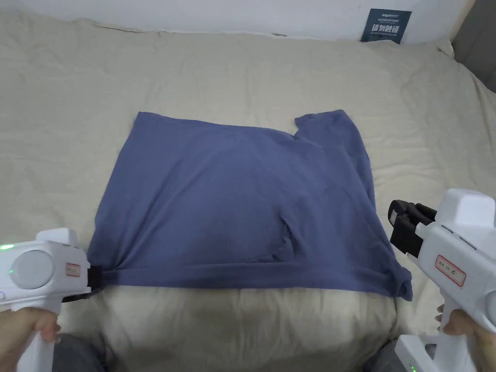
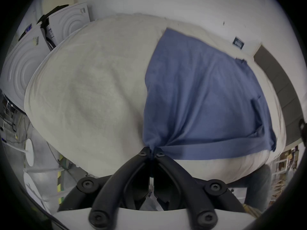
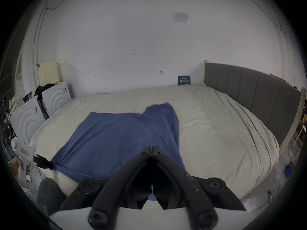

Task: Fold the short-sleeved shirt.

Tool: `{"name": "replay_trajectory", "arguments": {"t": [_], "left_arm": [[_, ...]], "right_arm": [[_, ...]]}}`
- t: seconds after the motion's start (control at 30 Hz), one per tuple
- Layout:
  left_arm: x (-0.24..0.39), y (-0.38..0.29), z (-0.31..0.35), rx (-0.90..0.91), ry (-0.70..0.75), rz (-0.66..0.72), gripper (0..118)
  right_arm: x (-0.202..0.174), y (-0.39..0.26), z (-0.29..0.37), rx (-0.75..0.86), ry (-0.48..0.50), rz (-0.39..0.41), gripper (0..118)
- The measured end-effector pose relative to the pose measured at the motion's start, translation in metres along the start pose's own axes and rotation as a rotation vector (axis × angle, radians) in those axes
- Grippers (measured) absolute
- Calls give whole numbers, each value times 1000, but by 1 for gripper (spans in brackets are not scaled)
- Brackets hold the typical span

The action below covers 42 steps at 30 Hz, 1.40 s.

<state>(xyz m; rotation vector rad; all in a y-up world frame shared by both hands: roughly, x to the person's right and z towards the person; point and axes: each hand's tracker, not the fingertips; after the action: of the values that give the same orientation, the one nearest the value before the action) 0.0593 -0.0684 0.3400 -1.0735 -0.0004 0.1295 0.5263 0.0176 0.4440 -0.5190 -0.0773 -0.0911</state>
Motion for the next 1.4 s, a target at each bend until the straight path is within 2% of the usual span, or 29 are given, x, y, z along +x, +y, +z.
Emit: {"name": "replay_trajectory", "arguments": {"t": [0.1,0.13,0.2,0.27,0.3,0.43,0.47,0.5,0.53,0.57,0.6,0.63,0.67,0.7,0.77,0.9,1.0,1.1,1.2,1.4], "left_arm": [[-3,1,22,79,-5,0,3],[-2,2,28,95,-3,-1,3],[0,3,37,119,-2,-2,3],[5,3,40,136,-5,-15,3],[5,3,41,139,-1,-20,3],[6,5,38,134,6,-22,3],[6,5,36,130,9,-16,3],[6,5,35,124,13,-11,3],[6,4,35,122,13,-6,3],[5,4,33,121,13,-2,3],[4,4,31,118,13,1,3],[4,4,30,110,13,2,3],[3,5,30,102,13,6,3],[0,7,31,98,11,15,3],[-7,12,37,97,-17,64,3],[-21,42,57,132,-138,162,3],[-29,78,58,168,-167,263,3],[-21,118,45,199,-99,259,3],[-10,154,23,207,-90,265,3],[25,219,-42,218,-24,246,3]], "right_arm": [[18,0,-9,-93,-40,-10,4],[26,-1,-15,-148,-46,-16,13],[39,-6,-29,-244,-53,-48,67],[51,-16,-46,-322,-68,-70,111],[54,-22,-53,-364,-75,-62,118],[52,-53,-76,-512,-138,15,118],[52,-62,-81,-547,-162,16,114],[51,-69,-84,-556,-161,0,100],[52,-74,-86,-556,-155,-14,78],[53,-79,-89,-568,-156,-33,37],[55,-83,-90,-576,-163,-52,19],[59,-86,-92,-569,-131,-91,14],[61,-83,-89,-556,-96,-137,11],[63,-79,-86,-561,-104,-136,10],[70,-63,-78,-569,-47,-163,10],[76,-10,-64,-551,25,-152,10],[79,32,-72,-506,71,-232,10],[70,67,-98,-485,46,-237,10],[63,91,-136,-474,-8,-232,10],[63,107,-229,-545,-130,-223,10]]}}
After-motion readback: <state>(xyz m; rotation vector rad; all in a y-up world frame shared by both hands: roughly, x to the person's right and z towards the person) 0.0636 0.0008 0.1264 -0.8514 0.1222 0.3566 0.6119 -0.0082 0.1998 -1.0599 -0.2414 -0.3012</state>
